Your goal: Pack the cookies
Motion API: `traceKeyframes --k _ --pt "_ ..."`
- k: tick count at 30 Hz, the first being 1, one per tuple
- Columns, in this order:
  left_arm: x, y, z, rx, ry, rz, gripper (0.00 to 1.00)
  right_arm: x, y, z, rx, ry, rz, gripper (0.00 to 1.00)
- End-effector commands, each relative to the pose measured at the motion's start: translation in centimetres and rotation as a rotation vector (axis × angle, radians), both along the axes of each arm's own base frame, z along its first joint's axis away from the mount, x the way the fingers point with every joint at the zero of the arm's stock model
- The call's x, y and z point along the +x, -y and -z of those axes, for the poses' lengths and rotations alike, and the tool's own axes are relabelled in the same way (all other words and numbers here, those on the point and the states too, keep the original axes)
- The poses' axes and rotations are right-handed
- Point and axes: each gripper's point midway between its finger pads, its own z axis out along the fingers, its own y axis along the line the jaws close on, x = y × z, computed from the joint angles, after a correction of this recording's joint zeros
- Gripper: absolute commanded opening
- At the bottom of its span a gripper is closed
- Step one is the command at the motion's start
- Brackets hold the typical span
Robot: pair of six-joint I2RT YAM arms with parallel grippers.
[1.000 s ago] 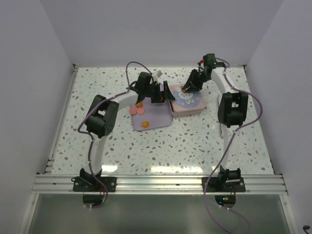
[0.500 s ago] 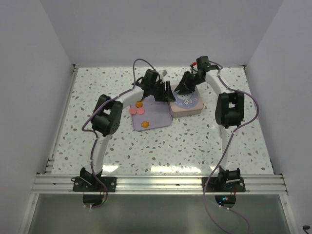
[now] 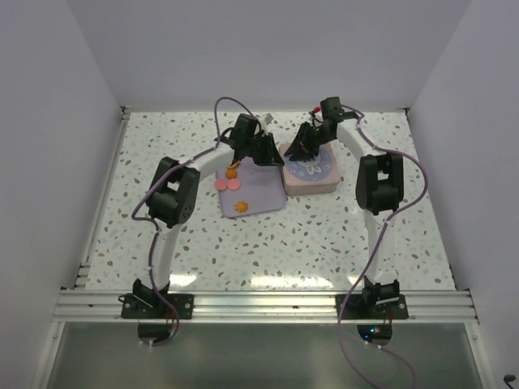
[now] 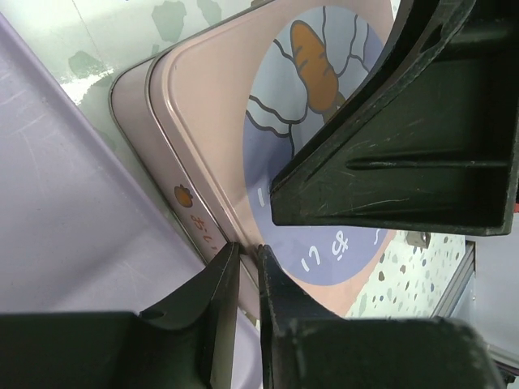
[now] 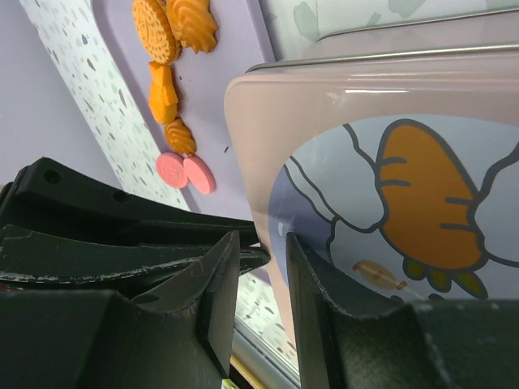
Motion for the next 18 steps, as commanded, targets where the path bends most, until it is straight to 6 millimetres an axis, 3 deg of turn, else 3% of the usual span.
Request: traceKeyframes --k 1,5,15,18 --pt "-1.7 -2.6 4.4 0.129 -0.074 -0.015 0.18 -1.2 0.9 2.3 -0.097 -0.033 -0.004 0.34" --pt "-1.6 -2.8 3.7 0.127 -0.060 -0.017 0.20 -1.2 0.8 2.1 -0.093 -0.030 -0.004 0.34" --pt "0.0 -5.5 -0.6 0.105 0.021 -0.110 0.32 -0.2 0.6 -0.8 -0.083 0.030 -0.002 0.36" --pt "0.2 -6.3 -1.1 0.113 0.031 -0.129 0.45 0.0 0.5 -1.7 -0.077 0.047 -0.001 0.38"
